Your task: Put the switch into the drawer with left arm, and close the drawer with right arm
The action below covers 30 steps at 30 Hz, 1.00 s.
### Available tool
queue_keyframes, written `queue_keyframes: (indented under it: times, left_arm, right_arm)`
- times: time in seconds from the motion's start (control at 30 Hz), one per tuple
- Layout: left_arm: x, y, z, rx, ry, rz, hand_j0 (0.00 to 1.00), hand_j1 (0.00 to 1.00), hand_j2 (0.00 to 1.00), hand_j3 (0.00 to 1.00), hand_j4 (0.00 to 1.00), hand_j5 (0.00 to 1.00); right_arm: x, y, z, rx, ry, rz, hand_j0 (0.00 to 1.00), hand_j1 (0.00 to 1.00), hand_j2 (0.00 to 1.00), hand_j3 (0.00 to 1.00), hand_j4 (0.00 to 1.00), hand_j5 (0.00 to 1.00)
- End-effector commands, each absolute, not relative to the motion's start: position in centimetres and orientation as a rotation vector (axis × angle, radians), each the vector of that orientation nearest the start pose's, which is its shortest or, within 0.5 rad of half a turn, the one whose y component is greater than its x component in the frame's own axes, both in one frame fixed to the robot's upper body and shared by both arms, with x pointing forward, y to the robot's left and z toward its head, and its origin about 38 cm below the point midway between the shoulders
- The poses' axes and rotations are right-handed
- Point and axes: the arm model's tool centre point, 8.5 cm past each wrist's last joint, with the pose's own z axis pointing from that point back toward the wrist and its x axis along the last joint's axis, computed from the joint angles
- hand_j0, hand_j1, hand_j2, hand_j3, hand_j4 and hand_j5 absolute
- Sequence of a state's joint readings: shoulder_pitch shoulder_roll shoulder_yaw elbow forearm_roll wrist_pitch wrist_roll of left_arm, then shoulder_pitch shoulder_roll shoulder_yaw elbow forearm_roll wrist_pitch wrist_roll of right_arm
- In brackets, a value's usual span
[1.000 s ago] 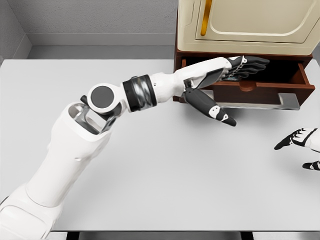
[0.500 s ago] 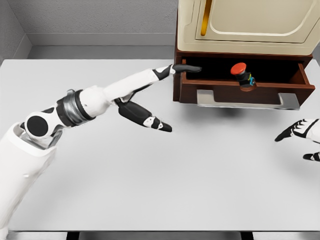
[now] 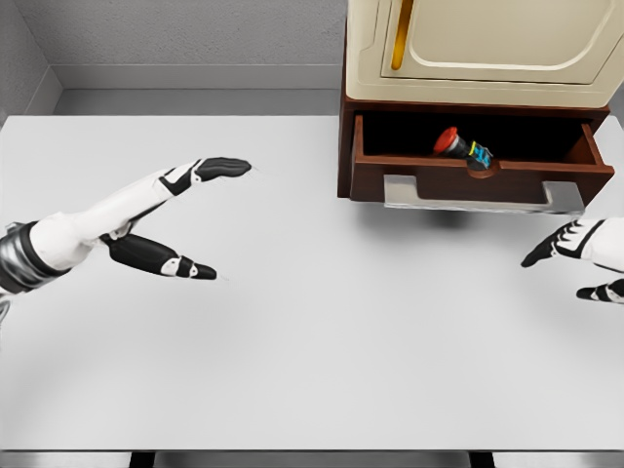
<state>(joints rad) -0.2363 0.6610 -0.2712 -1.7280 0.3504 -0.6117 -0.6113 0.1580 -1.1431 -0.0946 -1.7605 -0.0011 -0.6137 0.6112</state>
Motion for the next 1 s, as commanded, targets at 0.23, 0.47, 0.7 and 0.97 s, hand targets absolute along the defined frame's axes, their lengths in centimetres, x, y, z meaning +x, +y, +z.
queue_keyframes:
  times: [0.23,0.47,0.7,0.97]
  left_arm:
    - [35.4,28.6,24.2,-0.288,-2.049,-1.359,1.0,1.0,1.0,1.0,1.0,1.0]
    - [35.3,28.5,24.2,-0.289,-2.048,-1.362,1.0,1.0,1.0,1.0,1.0,1.0]
    - [35.4,28.5,24.1,-0.292,-2.05,-1.357,1.0,1.0,1.0,1.0,1.0,1.0]
    - [35.3,28.4,24.1,-0.296,-2.052,-1.355,1.0,1.0,1.0,1.0,1.0,1.0]
  right_arm:
    - [31.4,-39.8,24.8,-0.229,-1.401,1.884,0.74,0.74,0.74,0.74,0.74,0.74]
    - [31.9,-39.4,25.4,-0.241,-1.421,1.894,0.74,0.74,0.74,0.74,0.74,0.74]
    - [32.6,-39.5,26.4,-0.276,-1.451,1.888,0.74,0.74,0.74,0.74,0.74,0.74]
    - [33.2,-39.0,26.2,-0.26,-1.457,1.893,0.74,0.74,0.74,0.74,0.74,0.74]
